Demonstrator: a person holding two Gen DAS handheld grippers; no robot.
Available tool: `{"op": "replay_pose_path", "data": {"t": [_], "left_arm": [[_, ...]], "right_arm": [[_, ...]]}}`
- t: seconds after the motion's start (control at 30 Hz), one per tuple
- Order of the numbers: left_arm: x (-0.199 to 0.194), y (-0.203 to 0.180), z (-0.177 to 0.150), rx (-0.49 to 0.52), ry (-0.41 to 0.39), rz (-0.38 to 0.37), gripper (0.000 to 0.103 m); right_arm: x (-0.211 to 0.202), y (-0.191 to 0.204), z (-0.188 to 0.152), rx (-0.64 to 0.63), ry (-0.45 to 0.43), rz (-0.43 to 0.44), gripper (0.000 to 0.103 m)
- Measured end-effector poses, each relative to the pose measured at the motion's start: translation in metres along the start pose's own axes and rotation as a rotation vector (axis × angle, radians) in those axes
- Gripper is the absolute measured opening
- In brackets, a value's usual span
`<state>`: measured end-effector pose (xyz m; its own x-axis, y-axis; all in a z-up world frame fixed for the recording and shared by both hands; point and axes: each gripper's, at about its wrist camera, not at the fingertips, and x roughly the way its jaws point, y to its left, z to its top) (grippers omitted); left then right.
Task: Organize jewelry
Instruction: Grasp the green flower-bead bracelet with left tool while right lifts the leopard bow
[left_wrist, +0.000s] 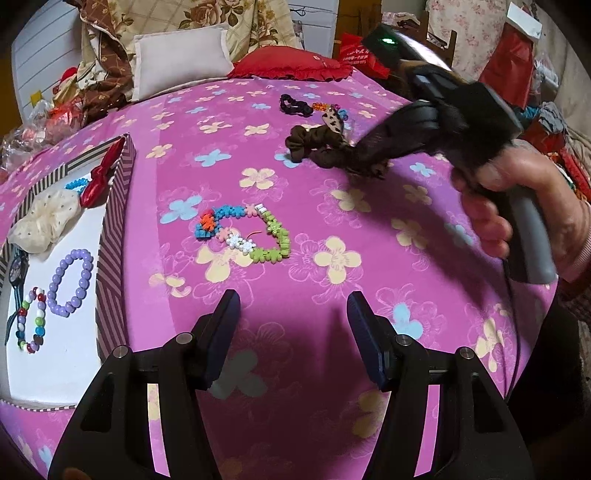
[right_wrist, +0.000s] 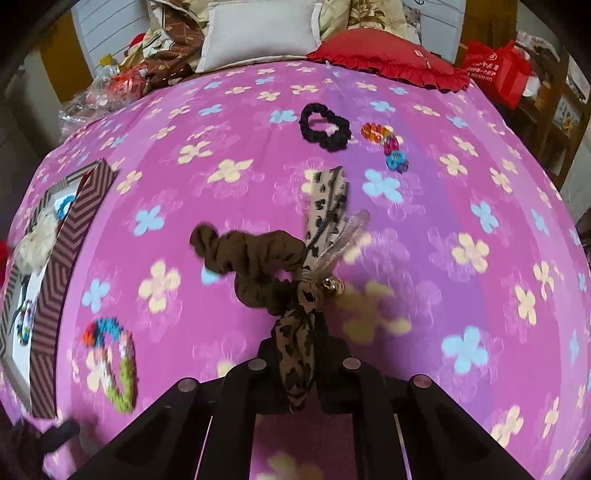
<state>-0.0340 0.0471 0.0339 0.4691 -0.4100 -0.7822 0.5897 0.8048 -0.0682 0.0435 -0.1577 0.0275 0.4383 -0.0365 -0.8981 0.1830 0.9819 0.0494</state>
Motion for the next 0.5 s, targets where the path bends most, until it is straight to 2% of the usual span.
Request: {"op": "replay_pose_path", "data": {"t": [0.2, 0.37, 0.5], "left_arm": [[0.005, 0.011, 0.001, -0.044, 0.013, 0.018, 0.06], [0.011, 0.036, 0.008, -0.163, 0.04, 0.034, 0.06], [0.011, 0.049, 0.021, -0.238, 0.022, 0.054, 0.06]], "right_arm": [[-0.008, -0.006, -0.024, -0.014, -0.017, 0.016, 0.009], [-0.013, -0.014, -0.037, -0.028, -0.052, 0.04, 0.009], [-0.015, -0.028, -0.041, -0.024, -0.075, 0.081, 0.009]]}}
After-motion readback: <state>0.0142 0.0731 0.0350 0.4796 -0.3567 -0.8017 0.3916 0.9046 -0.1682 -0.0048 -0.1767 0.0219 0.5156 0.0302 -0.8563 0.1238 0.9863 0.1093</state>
